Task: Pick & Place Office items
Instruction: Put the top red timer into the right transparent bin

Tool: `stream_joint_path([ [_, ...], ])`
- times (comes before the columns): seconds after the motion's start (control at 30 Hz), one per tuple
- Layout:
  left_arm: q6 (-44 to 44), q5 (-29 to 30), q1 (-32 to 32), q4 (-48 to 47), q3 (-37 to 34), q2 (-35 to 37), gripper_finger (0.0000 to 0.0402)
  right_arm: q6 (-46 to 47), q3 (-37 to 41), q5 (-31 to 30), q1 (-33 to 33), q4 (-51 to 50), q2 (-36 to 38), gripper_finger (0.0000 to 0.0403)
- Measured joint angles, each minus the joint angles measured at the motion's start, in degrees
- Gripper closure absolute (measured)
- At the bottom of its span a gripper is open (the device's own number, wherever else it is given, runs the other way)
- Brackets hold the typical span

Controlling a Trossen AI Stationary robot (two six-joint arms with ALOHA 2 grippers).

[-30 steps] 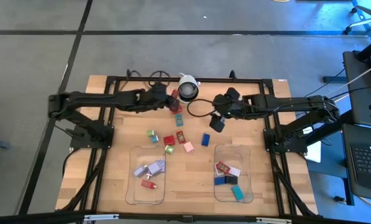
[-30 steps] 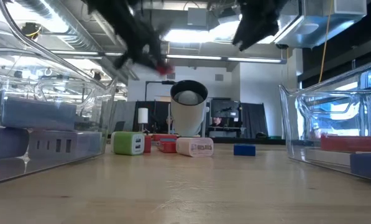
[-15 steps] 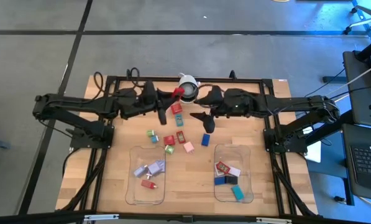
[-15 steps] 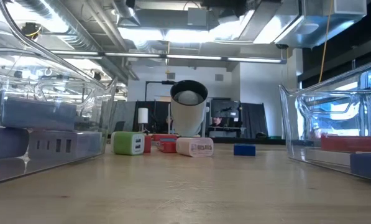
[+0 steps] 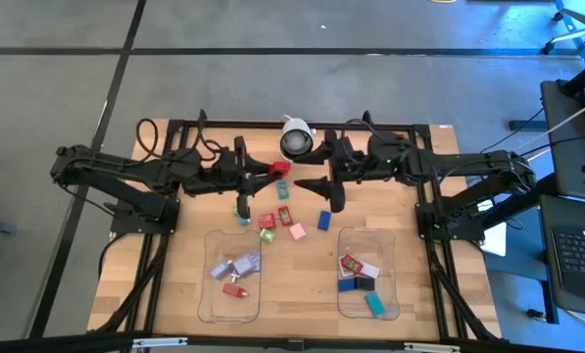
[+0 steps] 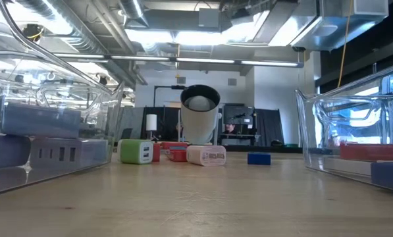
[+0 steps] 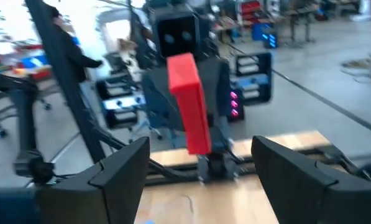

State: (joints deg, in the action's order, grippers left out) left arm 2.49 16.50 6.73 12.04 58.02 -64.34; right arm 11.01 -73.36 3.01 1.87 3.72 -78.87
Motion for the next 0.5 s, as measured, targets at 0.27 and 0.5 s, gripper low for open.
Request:
stream_joint_path([
  [0.27, -0.3, -1.02, 1.95, 3.95, 0.0, -0.5, 0.0339, -1.23, -0.02, 4.95, 0.0, 5.35, 0.0, 0.0119],
  [0.5, -1.73, -1.33, 2.62, 9.67, 0.0, -3.67, 0.034, -1.16, 0.0, 5.4, 0.81, 7.77, -0.02, 0.0119],
])
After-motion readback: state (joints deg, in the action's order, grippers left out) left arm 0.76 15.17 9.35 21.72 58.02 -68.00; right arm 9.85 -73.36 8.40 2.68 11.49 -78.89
